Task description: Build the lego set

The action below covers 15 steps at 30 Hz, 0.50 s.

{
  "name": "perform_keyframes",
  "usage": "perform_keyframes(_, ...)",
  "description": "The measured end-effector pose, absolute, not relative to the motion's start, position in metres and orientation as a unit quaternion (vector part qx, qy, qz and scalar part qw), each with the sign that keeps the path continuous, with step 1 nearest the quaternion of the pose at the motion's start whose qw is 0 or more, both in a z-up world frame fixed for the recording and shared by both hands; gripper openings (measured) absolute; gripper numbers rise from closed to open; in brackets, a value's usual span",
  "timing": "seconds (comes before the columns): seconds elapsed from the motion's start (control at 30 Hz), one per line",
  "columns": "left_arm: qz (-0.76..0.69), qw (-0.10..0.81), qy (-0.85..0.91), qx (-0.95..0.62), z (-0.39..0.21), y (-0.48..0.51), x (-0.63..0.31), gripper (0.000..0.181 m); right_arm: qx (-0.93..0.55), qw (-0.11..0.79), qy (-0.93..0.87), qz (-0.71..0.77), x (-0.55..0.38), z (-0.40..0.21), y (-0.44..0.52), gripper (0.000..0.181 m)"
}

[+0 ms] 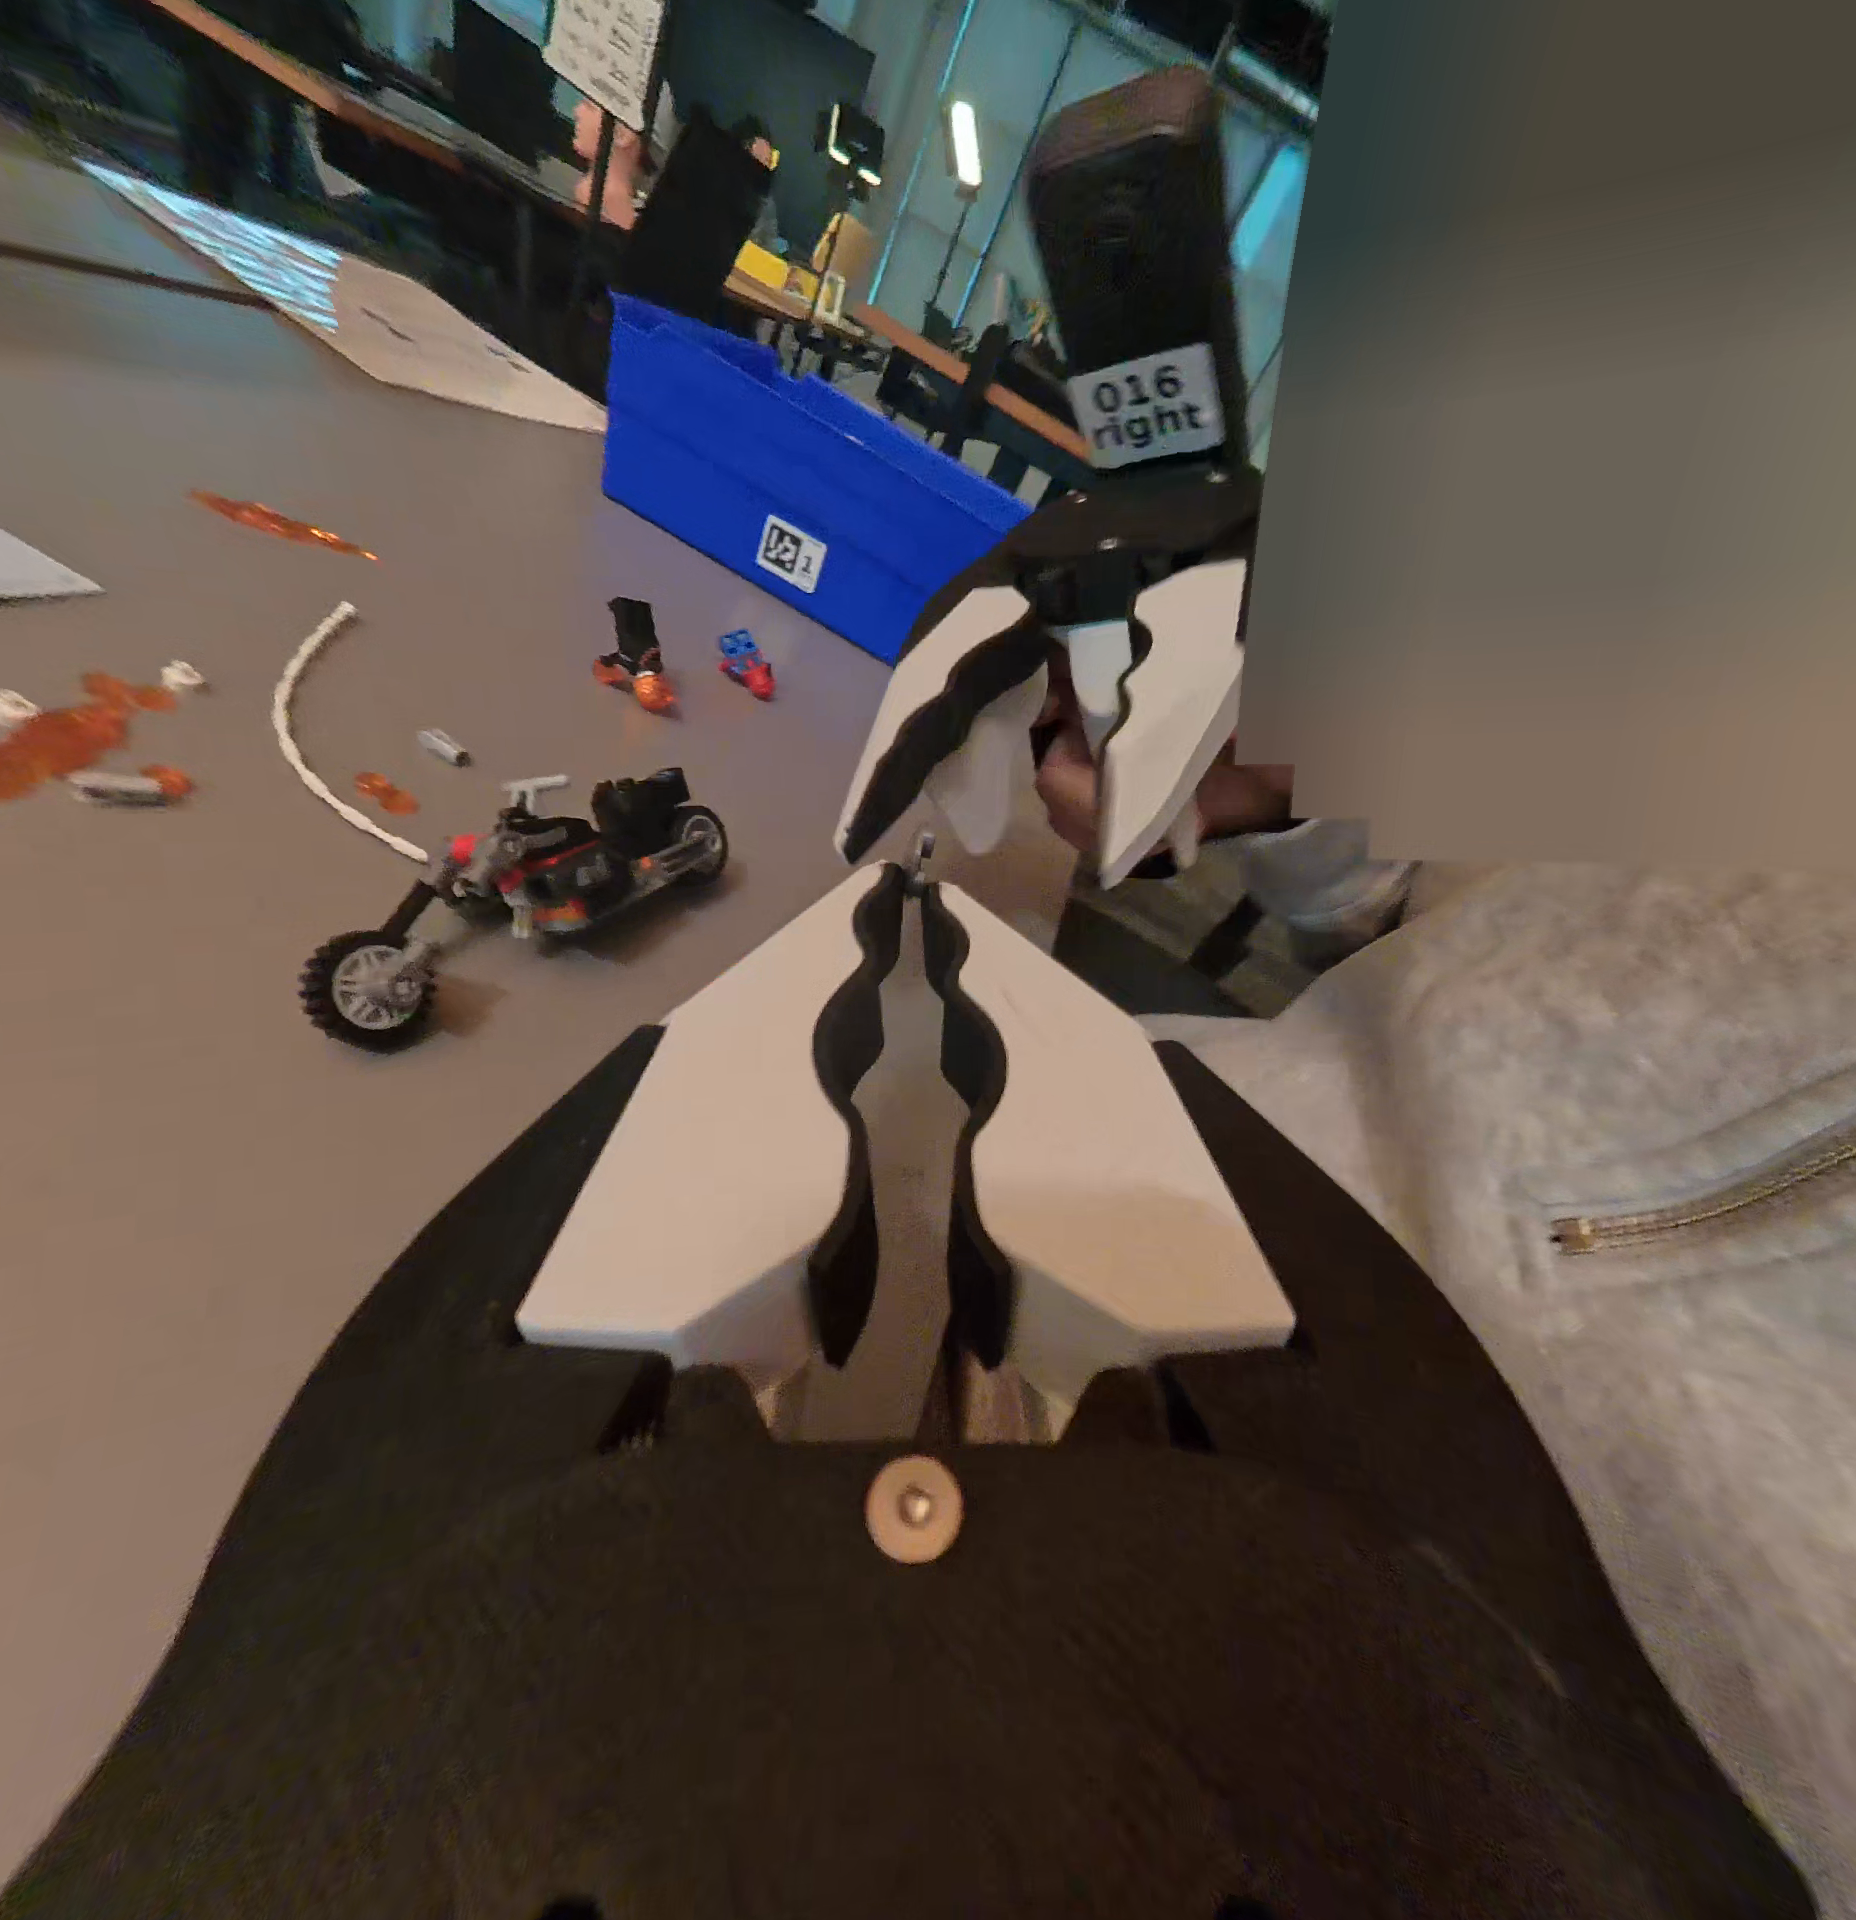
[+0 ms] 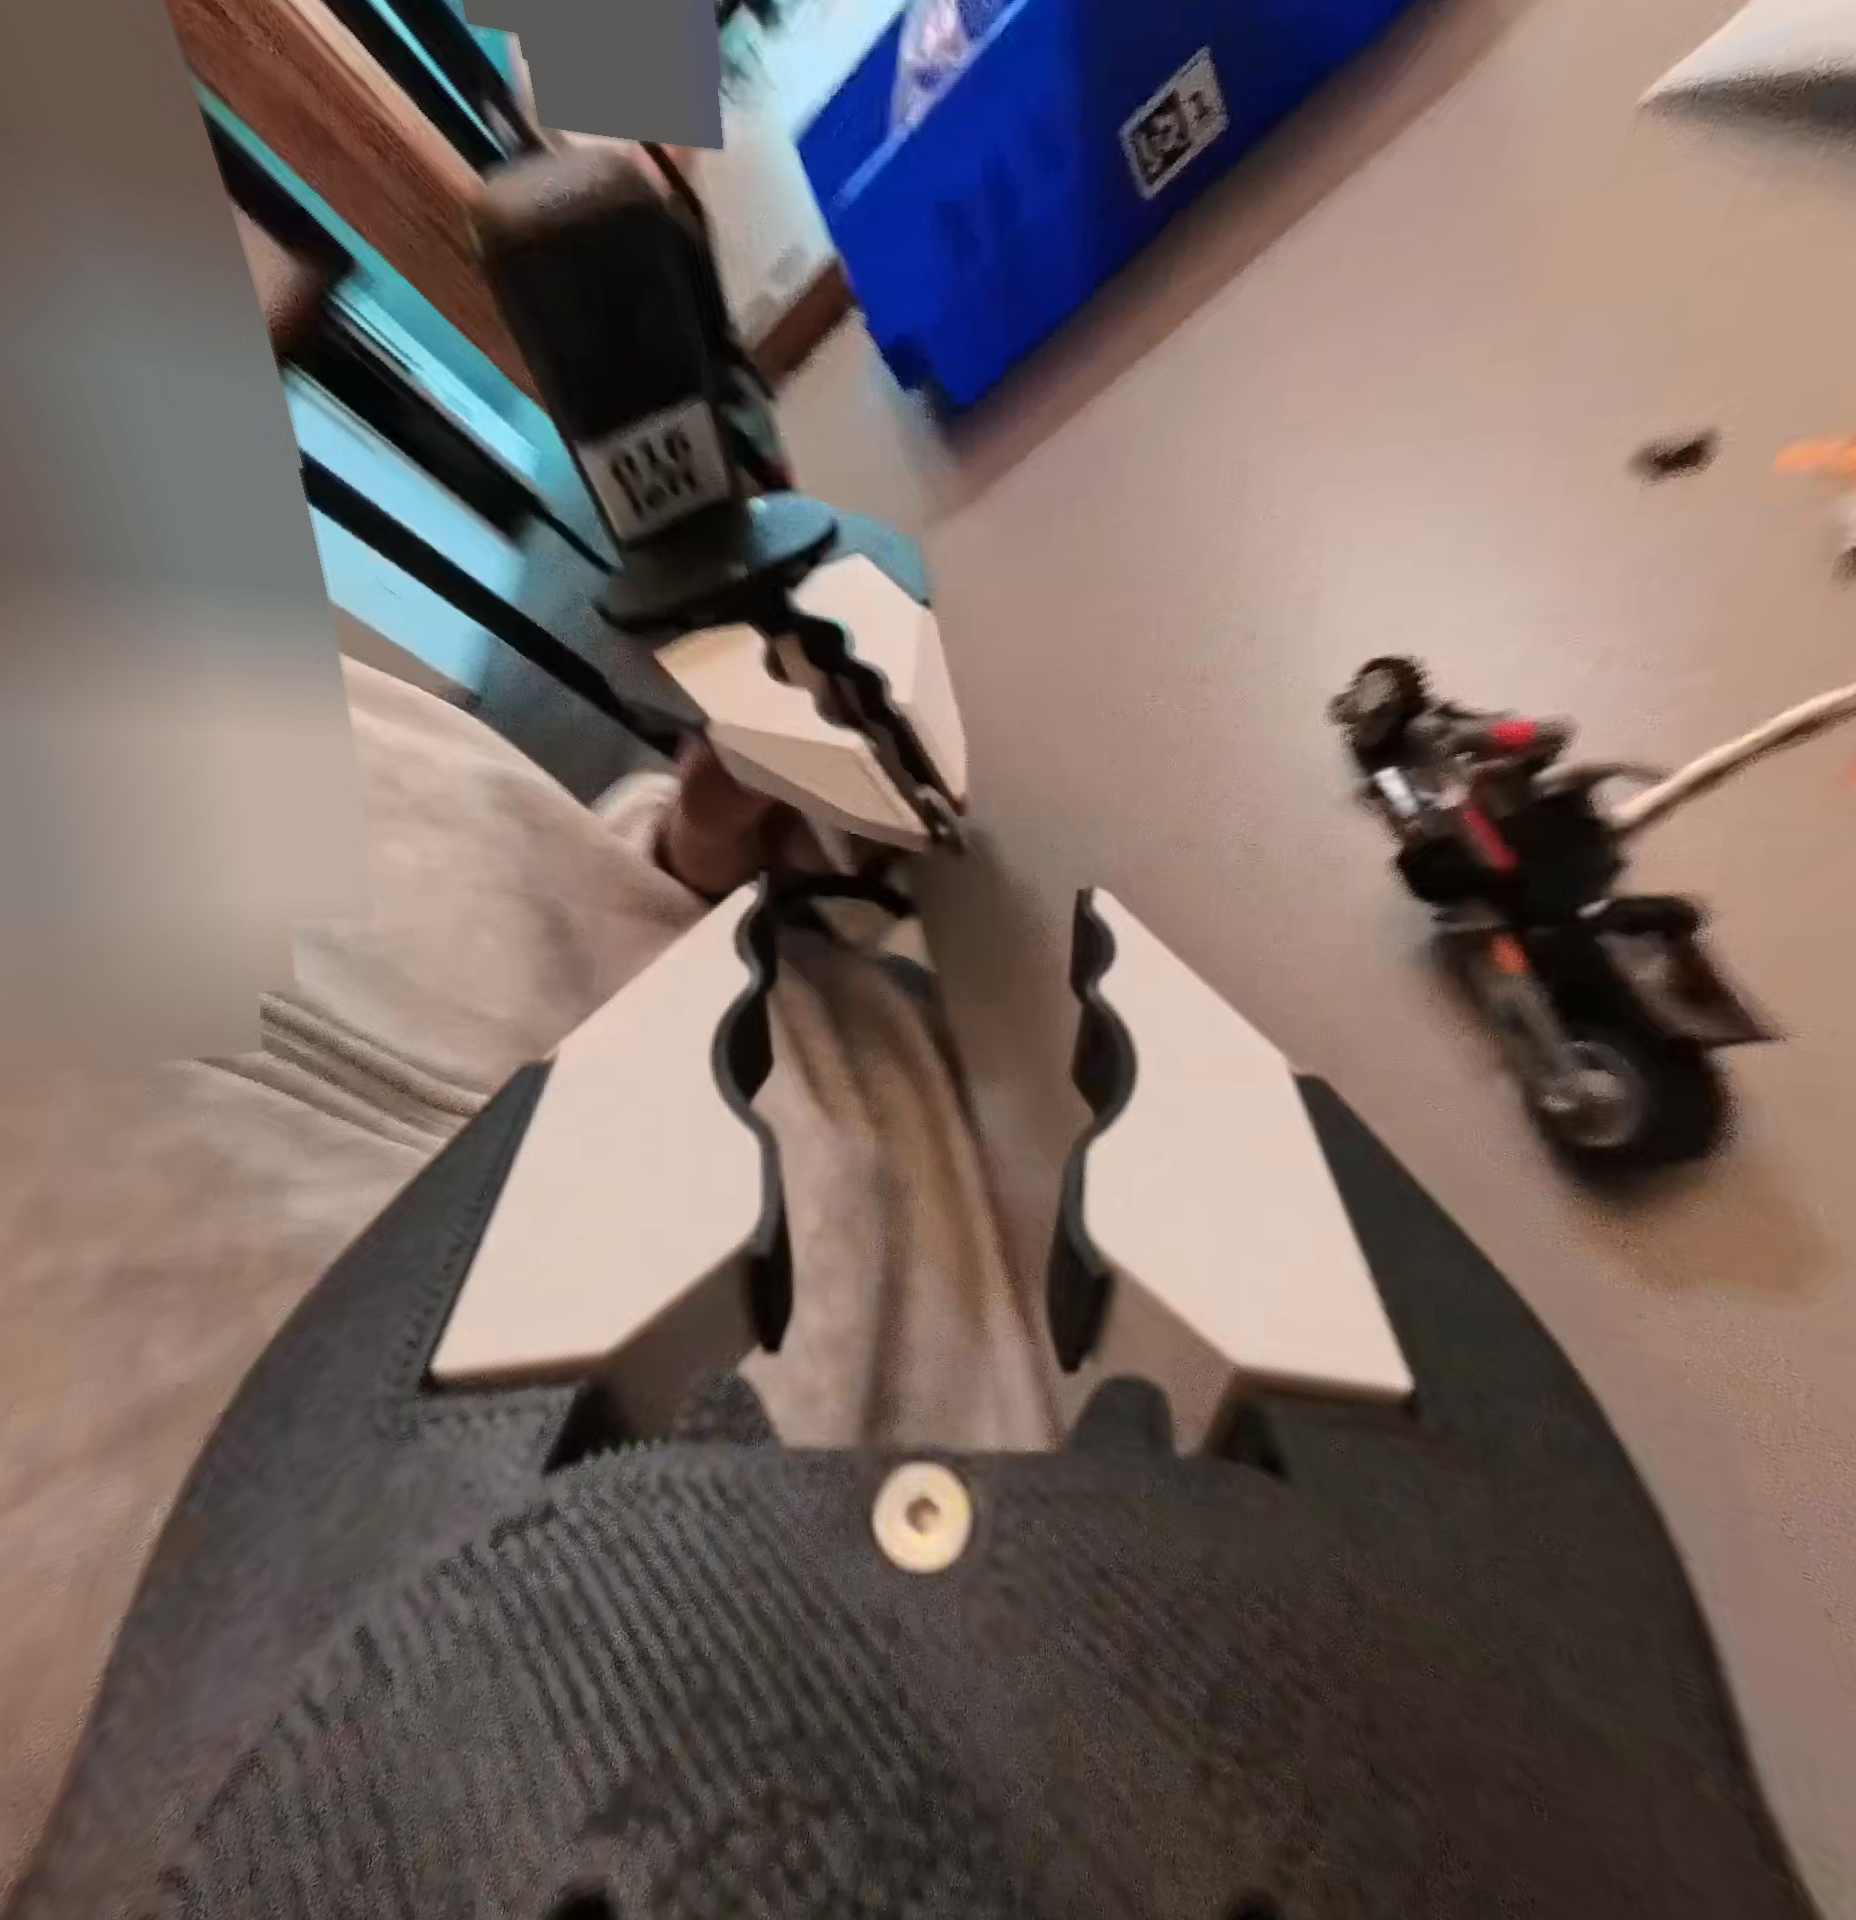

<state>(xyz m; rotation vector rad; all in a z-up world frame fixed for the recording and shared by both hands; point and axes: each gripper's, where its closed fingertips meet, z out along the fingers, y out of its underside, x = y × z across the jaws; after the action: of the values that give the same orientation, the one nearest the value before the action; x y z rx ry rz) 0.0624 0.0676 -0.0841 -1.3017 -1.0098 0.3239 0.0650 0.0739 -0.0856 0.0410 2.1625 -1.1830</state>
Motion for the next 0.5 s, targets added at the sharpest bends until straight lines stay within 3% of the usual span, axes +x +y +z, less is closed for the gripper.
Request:
perform_keyframes(0.13,0.187,0.641,-0.434,-0.604,-0.087,0.071,0.062,0.001,0.092,0.454,0.770,-0.439,0.065,-0.080,0.075,0.048)
perform_keyframes(0.5,0.299,0.552,-0.384,-0.677,-0.094,0.088,0.062,0.002,0.103,0.497,0.764,-0.398,0.068,-0.084,0.077,0.036)
